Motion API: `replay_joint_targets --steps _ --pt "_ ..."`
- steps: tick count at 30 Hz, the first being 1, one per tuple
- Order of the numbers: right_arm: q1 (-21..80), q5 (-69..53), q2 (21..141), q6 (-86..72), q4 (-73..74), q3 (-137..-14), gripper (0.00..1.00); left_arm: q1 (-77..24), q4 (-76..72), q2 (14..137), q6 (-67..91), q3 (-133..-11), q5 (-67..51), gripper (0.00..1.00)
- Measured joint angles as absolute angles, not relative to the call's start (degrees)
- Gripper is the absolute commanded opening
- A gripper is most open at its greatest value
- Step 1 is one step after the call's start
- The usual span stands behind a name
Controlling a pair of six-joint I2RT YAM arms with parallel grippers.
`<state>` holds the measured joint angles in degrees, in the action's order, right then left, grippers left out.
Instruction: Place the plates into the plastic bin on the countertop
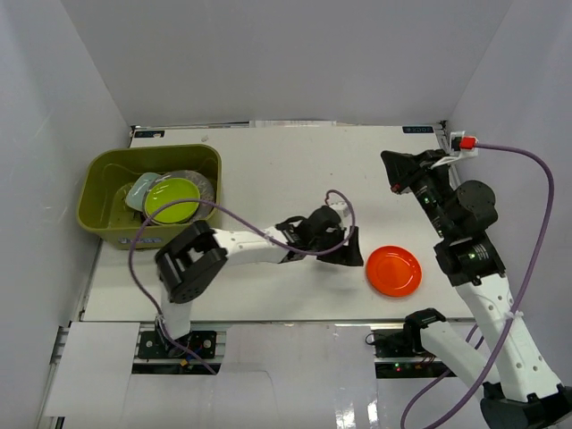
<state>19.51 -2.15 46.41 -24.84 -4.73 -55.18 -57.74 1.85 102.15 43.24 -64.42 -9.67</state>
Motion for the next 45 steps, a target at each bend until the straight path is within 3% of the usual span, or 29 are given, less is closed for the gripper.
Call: replay_joint_targets --steps 6,7,8,9,12,13,18,21,24,27,31,35,38,45 --pt "19.14 -1.45 40.91 -21.98 3.44 -54.52 0.08 -63.05 1.21 120.75 41.91 -79.57 -9.15 0.71" --pt "19.14 -1.52 40.42 -21.80 4.56 -54.46 0.08 -63.59 1.43 122.23 41.74 -81.76 -8.69 0.65" --pt "19.14 -1.65 40.10 -21.71 5.19 -54.39 0.08 -63.99 1.61 123.66 41.56 -83.74 -8.05 0.59" --pt "19.14 -1.78 39.86 -21.63 5.61 -54.24 0.08 -64.23 1.76 125.03 41.50 -85.30 -7.64 0.43" --pt "19.14 -2.74 39.35 -21.61 6.48 -53.10 0.08 -64.23 1.65 127.61 41.50 -87.44 -6.15 0.15" --pt "19.14 -3.20 39.35 -21.63 6.61 -52.69 0.08 -64.18 1.26 128.09 41.67 -87.77 -5.89 0.01" --pt "19.14 -4.40 39.75 -21.63 7.75 -51.64 0.08 -63.94 1.23 125.86 41.65 -86.17 -1.06 0.00" --pt "19.14 -5.06 39.68 -21.87 7.68 -51.64 0.16 -62.81 3.05 118.69 40.49 -79.26 2.96 0.00" --pt "19.14 -6.04 39.62 -22.13 7.42 -51.66 0.24 -57.98 5.65 105.69 39.09 -69.67 4.71 0.00" --pt "19.14 -7.31 39.79 -22.31 6.74 -51.64 0.24 -46.48 8.64 85.80 38.09 -61.28 7.01 0.00" --pt "19.14 -9.41 41.60 -23.18 3.88 -51.55 0.27 -32.75 10.81 63.42 36.23 -59.68 15.79 0.00" --pt "19.84 -13.72 46.70 -24.53 -1.08 -51.03 0.26 -24.29 13.34 49.82 35.40 -58.19 22.06 0.00" --pt "23.07 -15.09 52.29 -25.06 -3.11 -50.41 0.25 -17.63 15.03 48.40 35.44 -55.55 25.32 0.00" --pt "32.45 -14.72 59.48 -24.67 -3.38 -48.18 0.24 1.41 18.87 66.02 37.32 -53.93 20.14 0.00"
